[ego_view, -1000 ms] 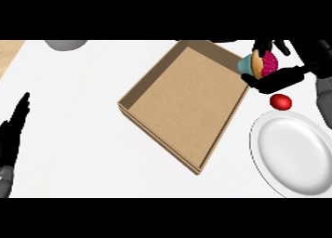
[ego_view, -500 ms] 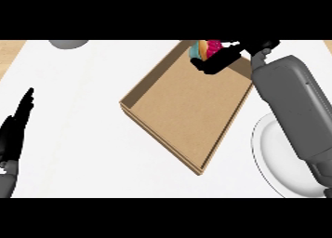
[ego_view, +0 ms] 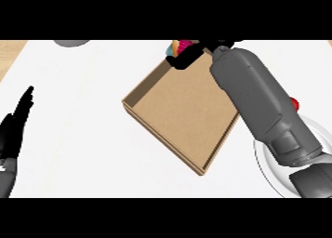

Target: Pick the cupcake from the plate and place it in the cardboard box

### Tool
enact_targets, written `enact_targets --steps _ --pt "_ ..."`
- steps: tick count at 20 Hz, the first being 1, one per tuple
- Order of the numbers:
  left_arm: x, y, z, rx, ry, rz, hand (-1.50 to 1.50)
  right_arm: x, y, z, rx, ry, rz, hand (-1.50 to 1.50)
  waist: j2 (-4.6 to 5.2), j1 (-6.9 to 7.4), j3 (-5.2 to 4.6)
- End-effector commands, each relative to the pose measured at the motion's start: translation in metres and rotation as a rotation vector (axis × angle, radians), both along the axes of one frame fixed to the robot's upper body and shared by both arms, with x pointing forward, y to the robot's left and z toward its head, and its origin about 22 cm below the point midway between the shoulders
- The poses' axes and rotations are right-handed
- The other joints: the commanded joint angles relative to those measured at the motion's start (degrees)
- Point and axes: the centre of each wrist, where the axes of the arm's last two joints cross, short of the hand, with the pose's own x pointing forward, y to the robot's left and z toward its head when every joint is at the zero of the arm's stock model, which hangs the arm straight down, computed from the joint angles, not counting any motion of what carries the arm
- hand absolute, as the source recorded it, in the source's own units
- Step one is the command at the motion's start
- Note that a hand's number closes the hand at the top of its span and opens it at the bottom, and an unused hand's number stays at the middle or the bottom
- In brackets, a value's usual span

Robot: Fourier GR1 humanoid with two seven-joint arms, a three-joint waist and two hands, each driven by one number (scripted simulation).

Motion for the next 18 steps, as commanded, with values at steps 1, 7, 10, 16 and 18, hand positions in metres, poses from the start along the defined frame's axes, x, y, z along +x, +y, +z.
enact_targets --steps 1,7,10,16,18 --pt "0.008 0.000 0.007 -0.018 -0.018 -0.025 0.00 0.002 0.020 -0.033 0.013 0.086 -0.088 1.50 0.58 0.96 -0.02" --pt "0.011 0.002 0.006 0.012 -0.015 -0.006 0.00 0.006 0.020 -0.047 0.094 0.185 -0.065 -1.50 0.73 0.91 0.01" --pt "0.018 0.001 0.015 0.009 -0.011 -0.013 0.00 0.001 0.033 -0.057 0.133 0.161 -0.035 -1.50 0.64 0.68 0.03" --pt "0.007 -0.011 -0.006 -0.015 -0.002 0.001 0.00 0.012 0.010 -0.031 0.311 0.003 -0.031 -1.50 0.32 0.11 0.04" --pt "0.005 0.011 0.005 -0.004 0.005 0.013 0.00 0.011 0.000 -0.040 0.394 -0.019 -0.060 -1.50 0.02 -0.42 0.05"
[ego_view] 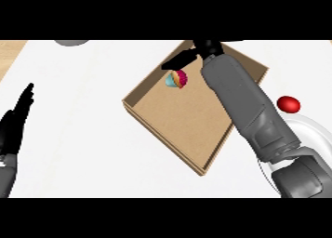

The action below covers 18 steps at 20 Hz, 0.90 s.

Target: Pick the cupcake from the plate and place it in the cardboard box

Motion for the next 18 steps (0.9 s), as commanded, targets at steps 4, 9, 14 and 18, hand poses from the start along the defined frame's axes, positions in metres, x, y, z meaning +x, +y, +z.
enact_targets --steps 4,9,14,18 --pt "-0.011 0.000 -0.005 -0.002 0.006 0.007 0.00 0.013 -0.057 0.019 0.269 -0.068 -0.073 -1.50 -0.24 -0.26 0.04" --pt "-0.002 -0.013 0.002 0.000 -0.001 0.003 0.00 0.019 -0.113 0.035 0.326 -0.075 -0.071 -1.50 -0.28 -0.74 0.04" --pt "-0.026 0.013 -0.002 -0.001 0.008 0.012 0.00 0.008 -0.195 0.027 0.337 -0.056 -0.152 -1.50 -0.55 -0.84 0.05" --pt "-0.006 -0.007 -0.012 0.002 -0.019 0.013 0.00 -0.002 -0.235 0.020 0.347 -0.065 -0.177 -1.50 -0.17 -1.17 0.03"
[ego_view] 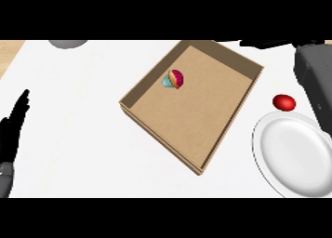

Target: Pick the cupcake from the plate and place it in the cardboard box

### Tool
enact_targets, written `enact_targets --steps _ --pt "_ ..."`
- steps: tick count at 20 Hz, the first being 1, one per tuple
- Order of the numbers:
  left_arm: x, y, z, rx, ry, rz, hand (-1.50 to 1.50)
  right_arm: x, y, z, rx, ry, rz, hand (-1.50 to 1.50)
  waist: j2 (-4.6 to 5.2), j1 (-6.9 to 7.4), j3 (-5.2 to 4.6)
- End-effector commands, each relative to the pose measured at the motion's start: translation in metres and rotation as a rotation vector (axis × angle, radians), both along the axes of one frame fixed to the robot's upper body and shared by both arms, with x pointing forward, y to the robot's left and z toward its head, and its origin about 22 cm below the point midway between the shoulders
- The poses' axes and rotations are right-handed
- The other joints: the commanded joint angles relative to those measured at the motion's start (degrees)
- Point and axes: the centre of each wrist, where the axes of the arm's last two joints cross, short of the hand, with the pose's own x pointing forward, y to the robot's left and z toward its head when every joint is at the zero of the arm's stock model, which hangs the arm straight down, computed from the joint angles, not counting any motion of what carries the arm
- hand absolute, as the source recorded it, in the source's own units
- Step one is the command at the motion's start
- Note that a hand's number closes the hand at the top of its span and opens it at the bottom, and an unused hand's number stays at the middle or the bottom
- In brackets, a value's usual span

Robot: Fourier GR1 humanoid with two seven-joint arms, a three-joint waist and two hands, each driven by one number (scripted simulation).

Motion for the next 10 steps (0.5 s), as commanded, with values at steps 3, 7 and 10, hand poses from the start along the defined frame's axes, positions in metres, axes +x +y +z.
enact_targets --steps 3,7,10 --pt "-0.001 -0.005 -0.001 -0.005 0.009 -0.003 0.00 -0.032 -0.104 0.005 -0.017 0.016 -0.036 -1.50 -0.07 -0.32 0.03" --pt "0.000 -0.009 0.006 -0.001 0.002 -0.023 0.00 -0.055 -0.149 0.009 -0.041 0.008 -0.013 -1.50 0.14 0.22 0.08" --pt "-0.007 -0.009 -0.007 0.018 -0.020 0.000 0.00 -0.064 -0.164 0.006 -0.110 0.059 0.023 -1.50 0.20 0.39 0.05"
